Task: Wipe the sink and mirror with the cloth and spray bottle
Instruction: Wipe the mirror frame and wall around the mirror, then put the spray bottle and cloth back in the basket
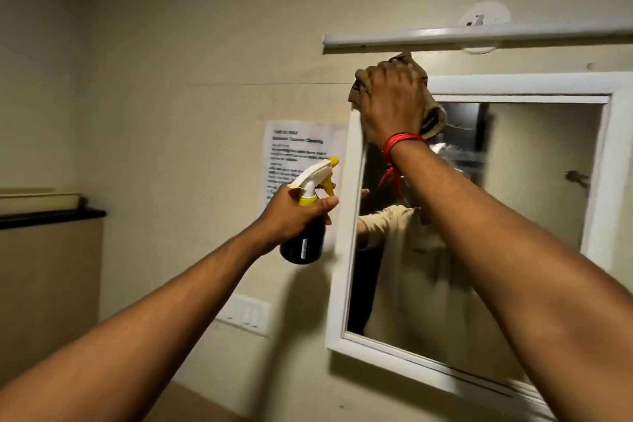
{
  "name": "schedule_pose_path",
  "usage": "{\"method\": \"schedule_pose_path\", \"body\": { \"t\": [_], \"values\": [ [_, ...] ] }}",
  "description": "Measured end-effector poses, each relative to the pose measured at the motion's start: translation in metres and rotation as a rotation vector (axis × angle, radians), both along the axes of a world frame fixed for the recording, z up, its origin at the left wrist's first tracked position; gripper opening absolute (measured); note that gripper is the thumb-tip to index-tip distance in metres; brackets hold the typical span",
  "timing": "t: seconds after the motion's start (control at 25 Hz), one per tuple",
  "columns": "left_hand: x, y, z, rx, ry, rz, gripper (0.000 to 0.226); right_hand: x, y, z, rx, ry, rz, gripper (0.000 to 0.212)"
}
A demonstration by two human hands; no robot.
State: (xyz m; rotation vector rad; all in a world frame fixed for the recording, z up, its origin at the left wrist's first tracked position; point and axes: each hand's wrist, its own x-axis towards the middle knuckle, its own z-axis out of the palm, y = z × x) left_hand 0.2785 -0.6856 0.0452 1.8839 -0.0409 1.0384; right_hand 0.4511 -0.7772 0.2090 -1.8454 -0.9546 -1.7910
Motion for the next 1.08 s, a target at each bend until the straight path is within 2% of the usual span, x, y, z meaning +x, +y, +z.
{"method": "schedule_pose_path", "body": {
  "t": [0.12, 0.2, 0.32, 0.4, 0.44, 0.48, 0.56, 0.76, 0.92, 1.08],
  "values": [
    [-0.041, 0.064, -0.005, -0.066, -0.006, 0.114, 0.024, -0.024, 0.057, 0.001, -0.033, -0.012, 0.104, 0.033],
    [-0.07, 0.107, -0.005, -0.097, -0.032, 0.183, 0.037, -0.044, 0.097, -0.008, -0.025, -0.015, 0.21, 0.031],
    [-0.114, 0.175, -0.009, -0.113, 0.048, 0.271, 0.057, -0.083, 0.166, -0.046, 0.186, 0.076, 0.515, 0.028],
    [-0.147, 0.223, -0.01, -0.137, 0.191, 0.316, 0.058, -0.118, 0.223, -0.076, 0.41, 0.206, 0.657, 0.029],
    [-0.164, 0.246, -0.011, -0.135, 0.259, 0.33, 0.055, -0.134, 0.252, -0.089, 0.46, 0.305, 0.696, 0.032],
    [-0.179, 0.269, -0.012, -0.123, 0.306, 0.345, 0.052, -0.148, 0.281, -0.1, 0.437, 0.411, 0.739, 0.035],
    [-0.206, 0.306, -0.01, -0.081, 0.334, 0.376, 0.049, -0.165, 0.336, -0.122, 0.267, 0.55, 0.817, 0.041],
    [-0.266, 0.409, -0.008, -0.005, 0.195, 0.548, 0.036, -0.204, 0.453, -0.15, 0.115, 0.417, 0.787, 0.042],
    [-0.284, 0.498, -0.002, 0.038, 0.151, 0.811, 0.043, -0.203, 0.522, -0.167, 0.001, 0.102, 0.794, 0.039],
    [-0.275, 0.597, 0.004, -0.002, 0.07, 0.962, 0.048, -0.177, 0.614, -0.197, 0.011, 0.052, 0.93, 0.034]
  ]
}}
